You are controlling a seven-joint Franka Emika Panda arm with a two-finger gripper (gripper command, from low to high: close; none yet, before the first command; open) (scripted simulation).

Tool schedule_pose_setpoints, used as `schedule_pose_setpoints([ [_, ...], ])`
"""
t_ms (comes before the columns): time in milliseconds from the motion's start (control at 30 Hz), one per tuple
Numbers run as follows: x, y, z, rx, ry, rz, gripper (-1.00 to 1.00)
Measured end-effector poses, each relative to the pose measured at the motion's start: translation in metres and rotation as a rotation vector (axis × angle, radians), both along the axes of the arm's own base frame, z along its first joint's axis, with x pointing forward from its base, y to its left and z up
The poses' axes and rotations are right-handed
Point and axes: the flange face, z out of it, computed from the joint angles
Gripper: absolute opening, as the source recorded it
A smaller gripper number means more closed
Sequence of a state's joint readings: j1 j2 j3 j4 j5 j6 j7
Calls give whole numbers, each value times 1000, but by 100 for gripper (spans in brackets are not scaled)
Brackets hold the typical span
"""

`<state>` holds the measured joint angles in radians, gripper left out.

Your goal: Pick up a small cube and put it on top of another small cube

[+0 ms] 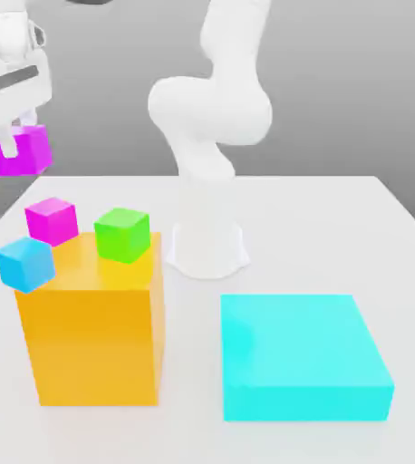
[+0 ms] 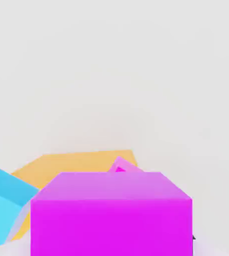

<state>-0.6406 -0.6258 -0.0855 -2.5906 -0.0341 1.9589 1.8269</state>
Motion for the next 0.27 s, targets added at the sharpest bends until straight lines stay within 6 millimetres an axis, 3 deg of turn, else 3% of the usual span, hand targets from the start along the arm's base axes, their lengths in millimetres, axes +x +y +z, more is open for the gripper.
schedule_pose_setpoints([
  [133,0,6,-44,-17,3,-30,-100],
  [167,0,7,-57,-17,3,-31,100],
  [267,0,7,-57,-17,3,-31,100],
])
